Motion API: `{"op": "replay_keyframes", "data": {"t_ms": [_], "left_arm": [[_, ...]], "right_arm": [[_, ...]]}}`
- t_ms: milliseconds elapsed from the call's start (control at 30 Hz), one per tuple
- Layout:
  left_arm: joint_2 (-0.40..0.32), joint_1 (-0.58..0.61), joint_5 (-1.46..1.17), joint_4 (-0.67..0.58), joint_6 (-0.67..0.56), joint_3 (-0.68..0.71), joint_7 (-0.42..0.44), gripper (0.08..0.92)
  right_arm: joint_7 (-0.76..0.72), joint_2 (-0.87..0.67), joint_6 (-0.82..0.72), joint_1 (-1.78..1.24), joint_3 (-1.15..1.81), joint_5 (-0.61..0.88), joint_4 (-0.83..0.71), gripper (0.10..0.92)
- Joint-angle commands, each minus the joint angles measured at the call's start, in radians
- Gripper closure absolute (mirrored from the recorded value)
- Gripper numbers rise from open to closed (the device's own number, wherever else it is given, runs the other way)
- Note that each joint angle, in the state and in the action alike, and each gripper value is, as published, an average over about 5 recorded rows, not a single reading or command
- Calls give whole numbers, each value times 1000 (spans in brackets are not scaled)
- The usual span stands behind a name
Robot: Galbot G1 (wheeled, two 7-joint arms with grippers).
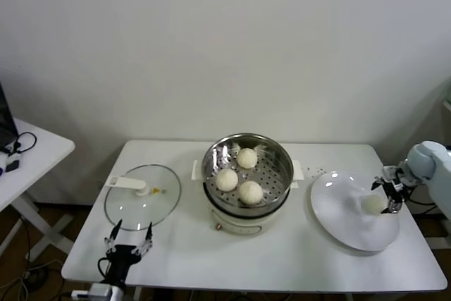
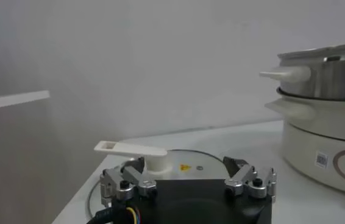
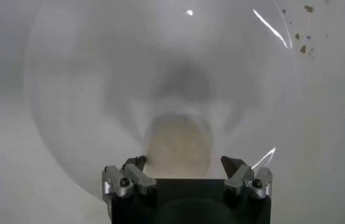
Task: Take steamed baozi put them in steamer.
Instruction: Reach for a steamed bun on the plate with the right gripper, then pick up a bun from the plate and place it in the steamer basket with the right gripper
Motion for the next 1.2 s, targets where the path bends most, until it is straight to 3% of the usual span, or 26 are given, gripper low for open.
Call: {"op": "replay_keyframes", "data": {"t_ms": [33, 333, 567, 700, 833, 1200], "left_arm": [[0, 2, 0, 3, -3, -2, 0, 177], [1, 1, -1, 2, -3, -4, 0, 177], [0, 2, 0, 1, -3, -4, 0, 177], [0, 4, 0, 0, -4, -5, 0, 177], [0, 5, 0, -1, -5, -6, 0, 177], [-5, 7, 6, -8, -13, 0, 2, 177]], "right_arm": [[-11, 65, 18, 5, 15, -52, -87, 203], [-29, 69, 17, 8, 24, -59, -96, 205], [-36, 66, 17, 10, 29, -56, -96, 357], [-39, 61, 11, 20, 24, -29, -96, 381], [-45, 43, -31, 75, -42, 90, -81, 389], [-45, -3, -251, 520, -566, 646, 79, 388]]}}
